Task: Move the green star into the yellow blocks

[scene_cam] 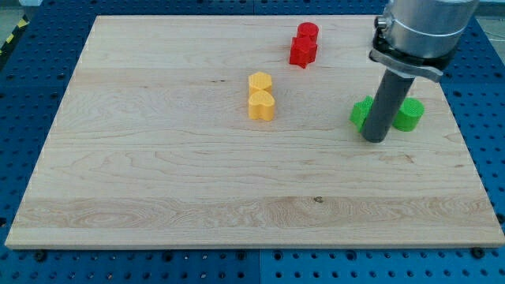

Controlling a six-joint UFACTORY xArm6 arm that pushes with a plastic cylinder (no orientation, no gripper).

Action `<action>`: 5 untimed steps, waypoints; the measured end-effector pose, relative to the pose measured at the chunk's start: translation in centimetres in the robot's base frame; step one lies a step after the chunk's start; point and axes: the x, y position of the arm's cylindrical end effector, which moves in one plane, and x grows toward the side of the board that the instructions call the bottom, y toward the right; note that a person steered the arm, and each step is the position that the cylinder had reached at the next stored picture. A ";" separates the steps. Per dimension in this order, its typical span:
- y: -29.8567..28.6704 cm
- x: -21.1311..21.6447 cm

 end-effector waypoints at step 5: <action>-5.9 -2.4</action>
